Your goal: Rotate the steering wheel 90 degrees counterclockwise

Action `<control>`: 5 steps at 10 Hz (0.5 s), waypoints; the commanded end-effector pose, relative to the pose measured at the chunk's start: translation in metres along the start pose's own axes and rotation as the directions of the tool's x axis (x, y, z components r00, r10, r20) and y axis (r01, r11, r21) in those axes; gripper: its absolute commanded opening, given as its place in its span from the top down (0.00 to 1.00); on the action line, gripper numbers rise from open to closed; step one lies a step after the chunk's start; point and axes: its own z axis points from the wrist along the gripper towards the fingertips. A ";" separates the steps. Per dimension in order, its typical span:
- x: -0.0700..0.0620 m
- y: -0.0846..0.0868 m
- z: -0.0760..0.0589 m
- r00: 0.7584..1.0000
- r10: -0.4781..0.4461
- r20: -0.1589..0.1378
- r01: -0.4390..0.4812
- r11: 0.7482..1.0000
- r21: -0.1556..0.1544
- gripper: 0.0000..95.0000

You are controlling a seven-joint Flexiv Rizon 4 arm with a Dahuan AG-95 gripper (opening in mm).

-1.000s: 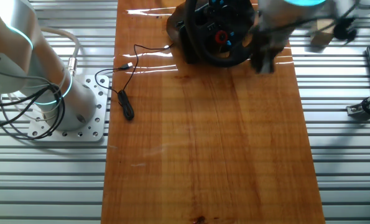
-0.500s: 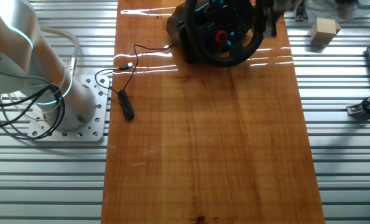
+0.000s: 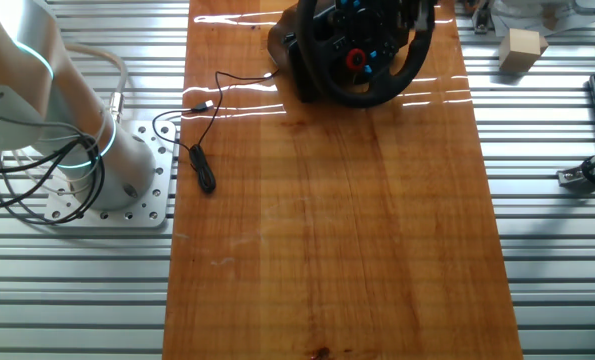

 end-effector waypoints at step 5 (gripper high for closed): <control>0.013 0.039 -0.019 0.997 -0.068 -0.025 0.064 0.989 -0.136 1.00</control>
